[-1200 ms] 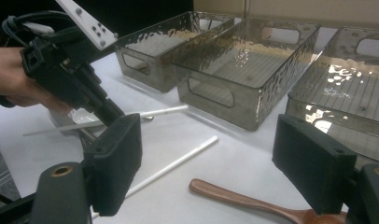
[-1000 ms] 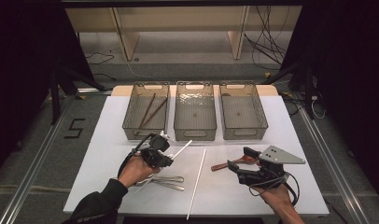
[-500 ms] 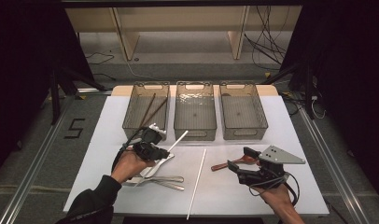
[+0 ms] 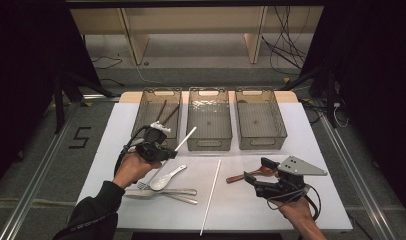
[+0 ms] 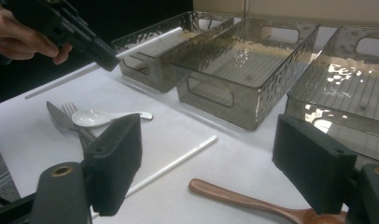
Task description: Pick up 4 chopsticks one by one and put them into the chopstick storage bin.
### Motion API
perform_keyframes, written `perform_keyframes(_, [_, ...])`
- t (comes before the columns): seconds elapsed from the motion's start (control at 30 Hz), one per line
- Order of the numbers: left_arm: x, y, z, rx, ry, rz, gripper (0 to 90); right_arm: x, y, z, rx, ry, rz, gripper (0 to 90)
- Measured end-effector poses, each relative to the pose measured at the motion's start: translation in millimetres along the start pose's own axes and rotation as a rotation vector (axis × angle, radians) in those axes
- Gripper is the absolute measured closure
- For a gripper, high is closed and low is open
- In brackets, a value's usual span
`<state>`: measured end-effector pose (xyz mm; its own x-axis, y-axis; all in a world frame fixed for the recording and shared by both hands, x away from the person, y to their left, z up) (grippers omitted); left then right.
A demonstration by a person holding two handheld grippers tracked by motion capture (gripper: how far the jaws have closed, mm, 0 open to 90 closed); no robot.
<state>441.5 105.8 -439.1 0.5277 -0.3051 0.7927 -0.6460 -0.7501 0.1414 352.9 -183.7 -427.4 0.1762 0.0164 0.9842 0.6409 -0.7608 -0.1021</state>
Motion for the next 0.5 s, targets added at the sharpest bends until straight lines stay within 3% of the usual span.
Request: perform_keyframes(0.5, [19.7, -20.3, -0.3, 0.03, 0.062, -0.012, 84.2, -0.1, 0.6, -0.6, -0.001, -0.001, -0.001, 24.8])
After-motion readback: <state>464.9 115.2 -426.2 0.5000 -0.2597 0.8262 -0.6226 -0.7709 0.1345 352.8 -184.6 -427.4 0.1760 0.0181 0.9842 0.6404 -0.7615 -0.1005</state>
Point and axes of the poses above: each handheld gripper's, and its own axes: z roughly forward along the jaws, x roughly out of its top, y roughly to its right, the point moved 7 cm from there along z, roughly forward along the jaws, and after that the axes turned 15 degrees about y, right-handed, at the moved point
